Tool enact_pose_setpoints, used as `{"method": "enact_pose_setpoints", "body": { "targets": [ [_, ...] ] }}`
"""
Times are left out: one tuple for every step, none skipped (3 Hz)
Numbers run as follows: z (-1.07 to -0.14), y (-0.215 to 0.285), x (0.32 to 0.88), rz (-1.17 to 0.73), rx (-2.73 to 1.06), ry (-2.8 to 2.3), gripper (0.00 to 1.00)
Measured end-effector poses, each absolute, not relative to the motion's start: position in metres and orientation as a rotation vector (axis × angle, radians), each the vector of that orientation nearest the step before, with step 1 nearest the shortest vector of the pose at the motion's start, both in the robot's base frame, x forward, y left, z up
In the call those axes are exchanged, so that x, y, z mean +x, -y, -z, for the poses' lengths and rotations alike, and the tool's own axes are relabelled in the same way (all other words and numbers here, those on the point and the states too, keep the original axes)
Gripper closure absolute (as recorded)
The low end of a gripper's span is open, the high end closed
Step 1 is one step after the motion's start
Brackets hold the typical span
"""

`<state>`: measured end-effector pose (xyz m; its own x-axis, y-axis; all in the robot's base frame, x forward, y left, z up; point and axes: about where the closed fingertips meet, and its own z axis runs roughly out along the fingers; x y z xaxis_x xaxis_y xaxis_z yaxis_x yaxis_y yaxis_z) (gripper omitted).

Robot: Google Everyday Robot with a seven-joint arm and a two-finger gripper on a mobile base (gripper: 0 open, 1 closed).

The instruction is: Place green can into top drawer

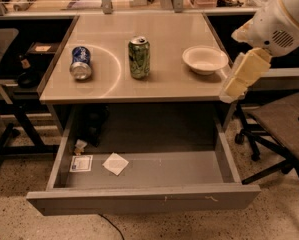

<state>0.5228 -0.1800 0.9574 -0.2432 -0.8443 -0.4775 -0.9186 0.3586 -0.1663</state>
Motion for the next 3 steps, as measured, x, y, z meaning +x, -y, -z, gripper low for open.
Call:
{"method": "enact_pose_setpoints", "body": {
  "targets": [
    [-0.9497,0.1594,0.5518,-0.291,-1.521,-2.093,0.0],
    [-0.9496,0.1593,0.5518,-0.291,-1.521,-2.093,0.0],
    [-0.9463,0.1562,0.5587,-0.297,-1.496,-2.086,0.0]
  ]
}}
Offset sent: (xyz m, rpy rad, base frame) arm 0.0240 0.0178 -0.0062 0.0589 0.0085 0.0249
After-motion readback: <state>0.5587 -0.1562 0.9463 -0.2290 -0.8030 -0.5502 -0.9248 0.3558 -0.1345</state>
